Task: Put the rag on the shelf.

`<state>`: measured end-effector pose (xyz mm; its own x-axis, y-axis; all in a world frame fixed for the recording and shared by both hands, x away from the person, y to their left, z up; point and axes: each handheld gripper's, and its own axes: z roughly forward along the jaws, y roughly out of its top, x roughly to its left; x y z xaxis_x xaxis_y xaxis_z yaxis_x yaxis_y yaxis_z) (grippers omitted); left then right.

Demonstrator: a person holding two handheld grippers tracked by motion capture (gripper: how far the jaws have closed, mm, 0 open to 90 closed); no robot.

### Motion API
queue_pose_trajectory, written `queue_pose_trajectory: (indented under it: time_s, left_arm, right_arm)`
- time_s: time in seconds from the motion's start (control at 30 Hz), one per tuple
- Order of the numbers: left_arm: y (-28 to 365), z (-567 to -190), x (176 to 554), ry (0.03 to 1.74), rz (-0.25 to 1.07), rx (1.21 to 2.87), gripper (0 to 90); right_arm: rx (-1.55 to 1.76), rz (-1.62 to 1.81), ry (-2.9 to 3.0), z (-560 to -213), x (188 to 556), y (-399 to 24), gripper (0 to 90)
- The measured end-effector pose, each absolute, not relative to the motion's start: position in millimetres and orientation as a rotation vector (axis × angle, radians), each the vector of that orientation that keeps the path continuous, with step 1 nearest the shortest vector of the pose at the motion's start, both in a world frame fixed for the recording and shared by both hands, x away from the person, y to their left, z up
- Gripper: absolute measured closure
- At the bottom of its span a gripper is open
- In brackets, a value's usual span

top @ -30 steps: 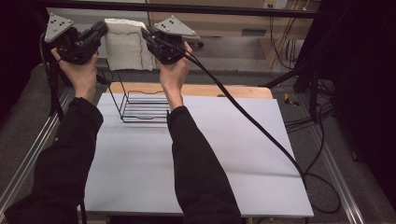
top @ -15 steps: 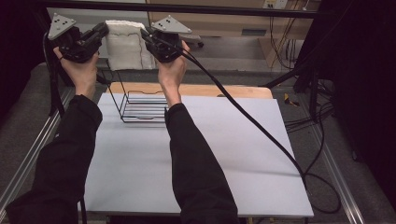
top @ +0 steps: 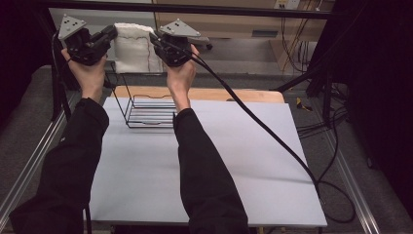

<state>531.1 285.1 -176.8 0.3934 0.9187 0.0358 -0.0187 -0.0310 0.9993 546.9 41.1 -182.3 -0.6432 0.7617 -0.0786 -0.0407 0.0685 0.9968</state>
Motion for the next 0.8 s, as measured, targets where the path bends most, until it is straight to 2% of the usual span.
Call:
queue_pose_trajectory:
  time_s: [0.4,0.8]
  left_arm:
    - [280.7,-187.3,534.1,0.891,0.923,1.447,85.6]
    - [299.4,-211.9,516.5,0.885,0.902,1.441,85.5]
  right_arm:
    - [0.74,1.63,1.737,-191.7,548.8,35.6,80.5]
    - [0.715,1.609,1.797,-206.2,542.7,46.1,80.3]
